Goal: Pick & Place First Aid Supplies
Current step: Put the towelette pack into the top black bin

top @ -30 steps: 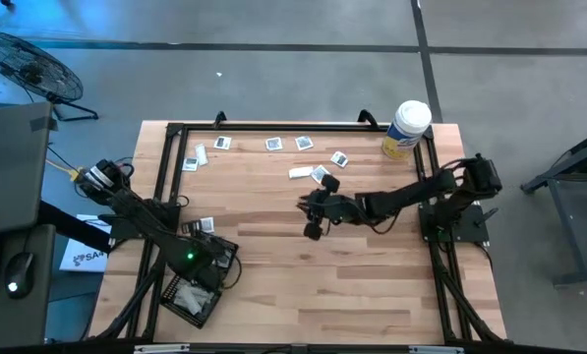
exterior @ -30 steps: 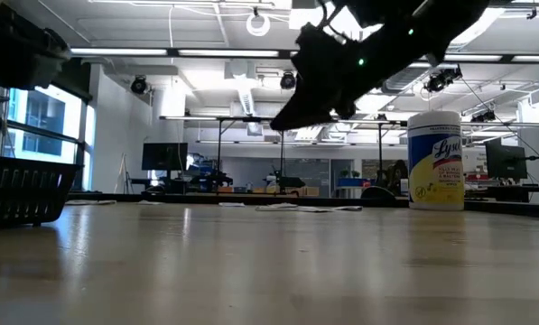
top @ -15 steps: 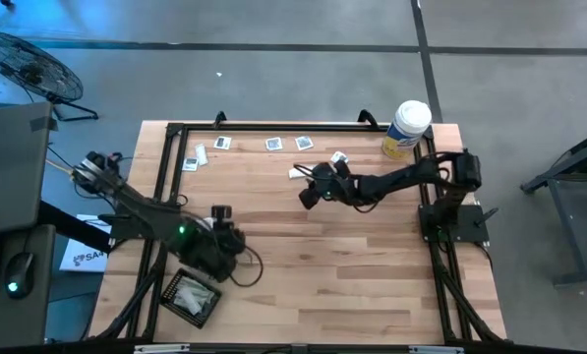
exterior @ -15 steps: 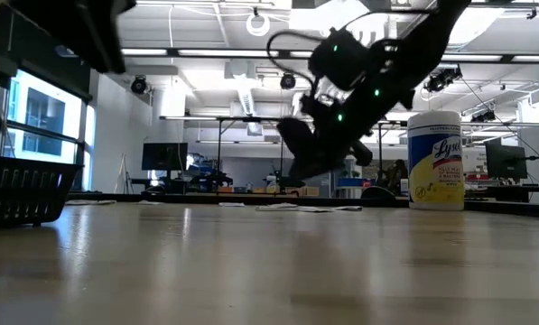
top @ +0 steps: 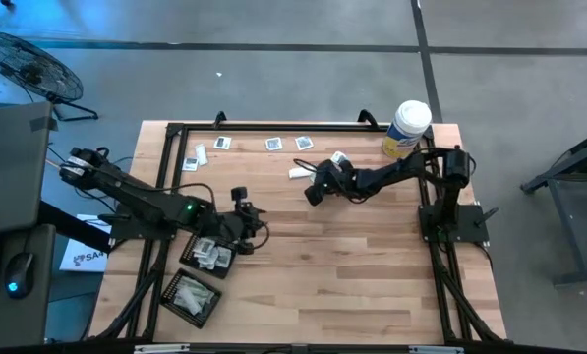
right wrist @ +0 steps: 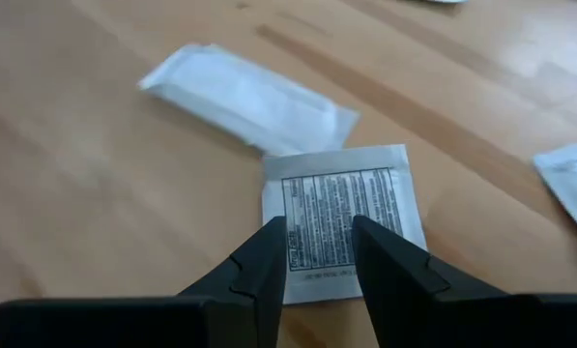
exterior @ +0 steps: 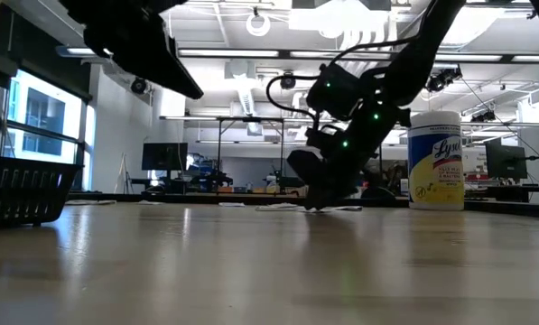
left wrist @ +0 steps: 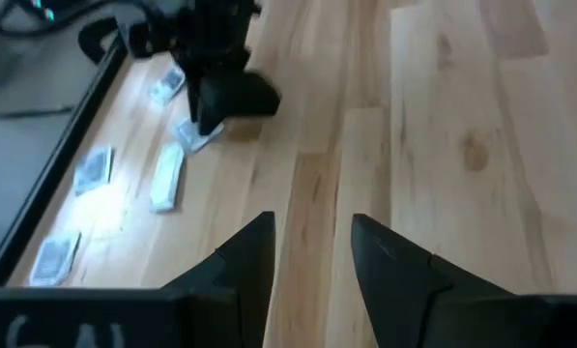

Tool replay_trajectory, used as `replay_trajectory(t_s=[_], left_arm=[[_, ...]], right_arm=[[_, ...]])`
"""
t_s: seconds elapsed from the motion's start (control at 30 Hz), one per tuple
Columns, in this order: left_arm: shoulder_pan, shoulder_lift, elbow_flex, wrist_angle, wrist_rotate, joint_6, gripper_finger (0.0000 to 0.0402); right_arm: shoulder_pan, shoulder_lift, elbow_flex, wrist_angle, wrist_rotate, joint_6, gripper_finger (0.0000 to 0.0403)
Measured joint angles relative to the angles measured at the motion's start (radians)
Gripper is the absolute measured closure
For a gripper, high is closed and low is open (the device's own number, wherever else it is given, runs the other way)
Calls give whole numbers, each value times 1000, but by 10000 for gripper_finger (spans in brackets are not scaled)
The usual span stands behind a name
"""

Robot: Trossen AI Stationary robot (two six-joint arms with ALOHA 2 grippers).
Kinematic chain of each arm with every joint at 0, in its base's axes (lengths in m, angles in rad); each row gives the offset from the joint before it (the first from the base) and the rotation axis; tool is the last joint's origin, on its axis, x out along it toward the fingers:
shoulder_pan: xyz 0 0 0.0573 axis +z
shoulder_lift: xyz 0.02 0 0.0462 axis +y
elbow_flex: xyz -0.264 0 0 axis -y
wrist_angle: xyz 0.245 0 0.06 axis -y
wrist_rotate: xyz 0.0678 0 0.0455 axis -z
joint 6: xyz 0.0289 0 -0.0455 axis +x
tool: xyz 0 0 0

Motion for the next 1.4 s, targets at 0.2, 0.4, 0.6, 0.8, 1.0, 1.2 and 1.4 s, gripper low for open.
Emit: replay_trajectory(t_s=[0.2,0.4,0.6,0.8,1.0,1.2,1.4], left_arm=[[7,-3,-2,-5,9,-25,266],[7,-3,-2,-5,21,-26,266],[7,-3,-2,-7,22,-26,266],[7,-3,-2,-3,23,-43,266],[7,-3,-2,-3,24,-44,266],[7,-3,-2,-2,25,-44,266],[7,-3,-2,-4,25,-44,266]], right_arm=[[25,-27,3,-63,-199,-179,289],[164,-122,1,-301,-323,-524,289],[316,-232,-4,-464,-226,-367,289],[433,-243,-2,-425,53,86,289],[471,-172,11,-417,164,350,289],[442,-48,161,-543,120,339,289],[433,56,360,-870,181,557,289]])
